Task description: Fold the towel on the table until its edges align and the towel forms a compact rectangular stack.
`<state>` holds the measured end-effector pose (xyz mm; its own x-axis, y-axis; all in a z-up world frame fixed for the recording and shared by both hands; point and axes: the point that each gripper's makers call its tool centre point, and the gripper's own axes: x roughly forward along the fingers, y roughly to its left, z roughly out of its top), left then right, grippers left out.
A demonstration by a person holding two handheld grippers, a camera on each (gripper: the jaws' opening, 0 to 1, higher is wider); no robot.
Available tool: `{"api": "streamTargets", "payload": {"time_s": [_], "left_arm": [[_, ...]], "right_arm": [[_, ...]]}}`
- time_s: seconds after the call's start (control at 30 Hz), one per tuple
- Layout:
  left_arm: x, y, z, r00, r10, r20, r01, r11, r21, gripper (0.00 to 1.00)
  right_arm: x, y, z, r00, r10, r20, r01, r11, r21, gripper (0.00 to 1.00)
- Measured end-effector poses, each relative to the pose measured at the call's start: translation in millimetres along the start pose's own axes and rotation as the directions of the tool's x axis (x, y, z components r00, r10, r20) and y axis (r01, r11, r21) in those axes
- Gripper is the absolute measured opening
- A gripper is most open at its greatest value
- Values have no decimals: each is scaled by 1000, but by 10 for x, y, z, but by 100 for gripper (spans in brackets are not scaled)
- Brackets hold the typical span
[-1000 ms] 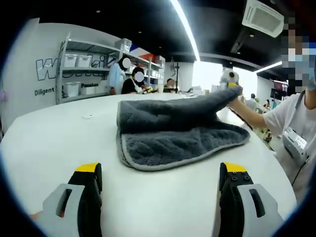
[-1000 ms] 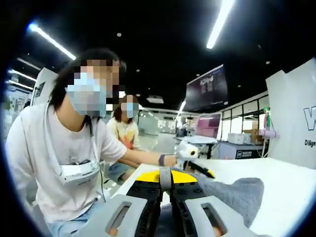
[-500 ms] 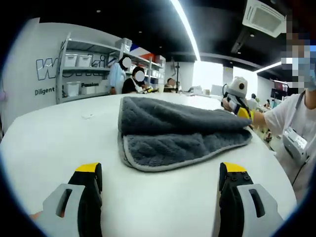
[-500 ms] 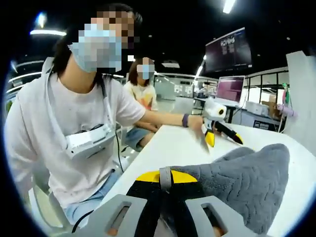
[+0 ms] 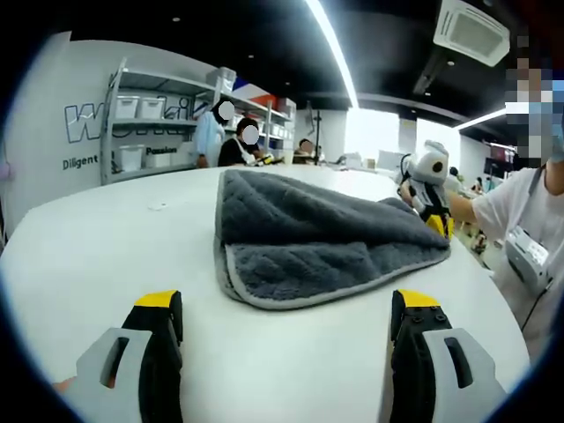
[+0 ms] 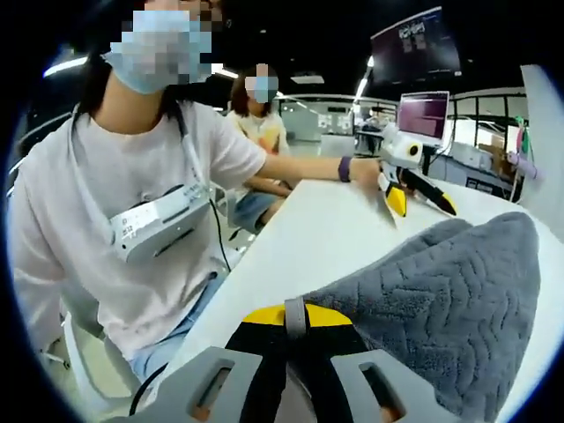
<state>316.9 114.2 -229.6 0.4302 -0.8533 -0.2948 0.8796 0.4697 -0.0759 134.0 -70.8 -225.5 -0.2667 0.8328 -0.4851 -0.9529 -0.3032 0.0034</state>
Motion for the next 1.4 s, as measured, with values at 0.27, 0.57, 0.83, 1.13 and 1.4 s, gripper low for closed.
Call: {"api": "streamTargets", "payload": {"time_s": [0.27, 0.57, 0.83, 1.13, 1.4], "left_arm": [[-2, 3, -15, 1000, 2, -4, -2, 1000, 1, 97], [-5, 13, -22, 1000, 3, -6, -3, 1000, 1, 97], [-9, 26, -22, 1000, 4, -7, -4, 1000, 0, 96], [-14, 36, -22, 1000, 8, -9, -8, 1000, -1, 96], [-14, 34, -19, 1000, 10, -8, -10, 1000, -5, 96]], "right_arm": [[32, 27, -53, 990, -65, -128, 53, 994, -97, 1], [-111, 10, -170, 966, -125, -228, 93, 985, -146, 1], [-428, -119, -364, 943, -201, -265, 176, 977, -118, 1], [-832, -398, -594, 928, -301, -219, 302, 953, -30, 1], [-1160, -745, -778, 866, -447, -225, 451, 892, -38, 1]]}}
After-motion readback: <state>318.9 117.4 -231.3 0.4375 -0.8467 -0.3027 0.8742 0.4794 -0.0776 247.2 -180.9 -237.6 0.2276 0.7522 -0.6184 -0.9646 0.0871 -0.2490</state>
